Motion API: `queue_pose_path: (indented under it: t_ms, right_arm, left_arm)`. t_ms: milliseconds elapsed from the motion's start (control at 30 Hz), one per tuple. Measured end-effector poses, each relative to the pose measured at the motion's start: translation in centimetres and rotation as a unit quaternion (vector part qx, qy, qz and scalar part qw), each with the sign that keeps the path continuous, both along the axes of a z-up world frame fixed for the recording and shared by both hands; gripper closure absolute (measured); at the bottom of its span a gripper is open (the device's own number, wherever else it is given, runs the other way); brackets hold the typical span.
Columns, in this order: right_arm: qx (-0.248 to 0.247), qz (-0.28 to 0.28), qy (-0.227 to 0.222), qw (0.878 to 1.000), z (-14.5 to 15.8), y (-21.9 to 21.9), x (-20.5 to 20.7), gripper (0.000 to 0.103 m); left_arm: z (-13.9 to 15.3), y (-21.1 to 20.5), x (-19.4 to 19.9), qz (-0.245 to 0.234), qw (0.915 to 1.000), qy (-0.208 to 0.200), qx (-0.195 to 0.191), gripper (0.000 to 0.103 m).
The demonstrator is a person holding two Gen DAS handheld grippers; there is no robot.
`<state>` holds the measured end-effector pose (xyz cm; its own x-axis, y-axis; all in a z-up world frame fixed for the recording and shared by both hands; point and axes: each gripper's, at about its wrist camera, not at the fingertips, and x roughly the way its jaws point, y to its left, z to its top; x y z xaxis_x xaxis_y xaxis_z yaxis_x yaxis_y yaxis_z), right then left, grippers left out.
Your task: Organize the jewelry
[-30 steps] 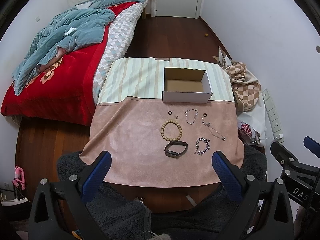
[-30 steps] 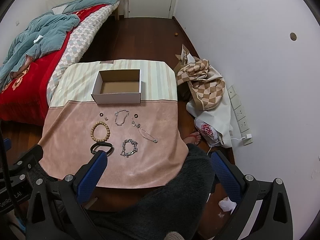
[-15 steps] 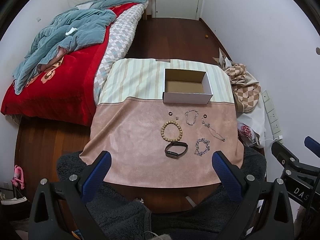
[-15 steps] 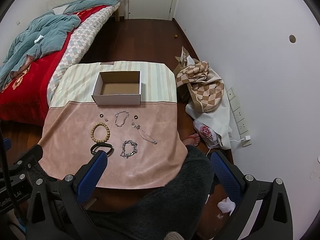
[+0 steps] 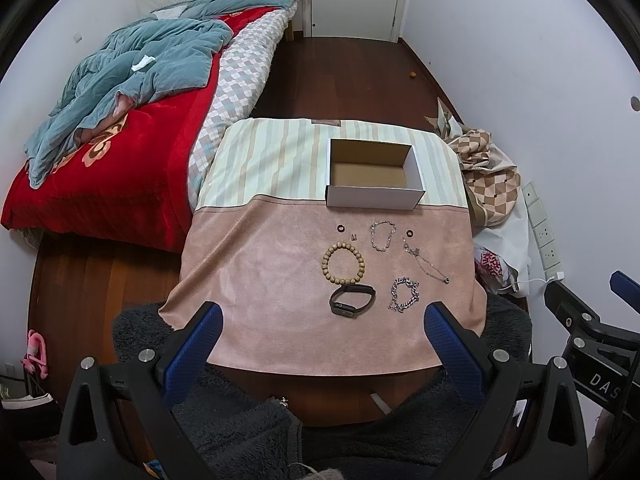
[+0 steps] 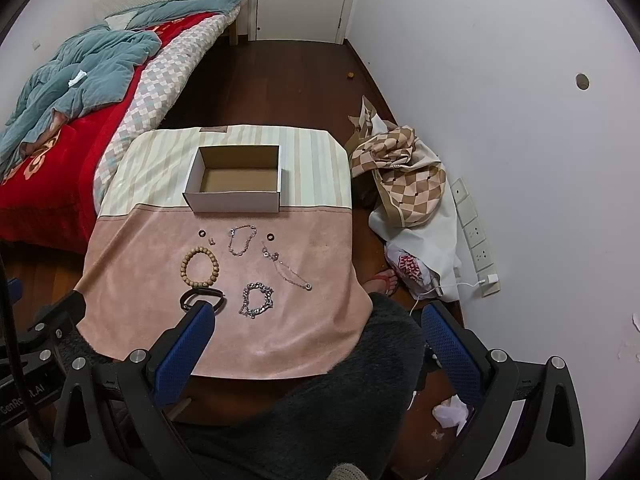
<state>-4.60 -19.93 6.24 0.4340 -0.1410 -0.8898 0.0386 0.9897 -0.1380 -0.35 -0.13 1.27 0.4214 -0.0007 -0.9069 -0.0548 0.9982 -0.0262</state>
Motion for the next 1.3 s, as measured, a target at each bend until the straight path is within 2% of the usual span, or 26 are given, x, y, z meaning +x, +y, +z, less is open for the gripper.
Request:
queue_pose_path:
  t_ms: [1133,1300]
  right_arm:
    - [0.0,-0.002,-0.015,1.0,0.5,-0.2,-0.7,0.0]
    - [0.011,-0.013,-0.029,0.999,0.3,-0.9,-0.4,0.0]
  left_arm:
    - [0.0,-0.7,-0.7,-0.007,1.0,-0.005,-0.004,0.0]
    - [-0.9,-0.4,0.0,0.008,0.9997,-0.018,0.012,0.0]
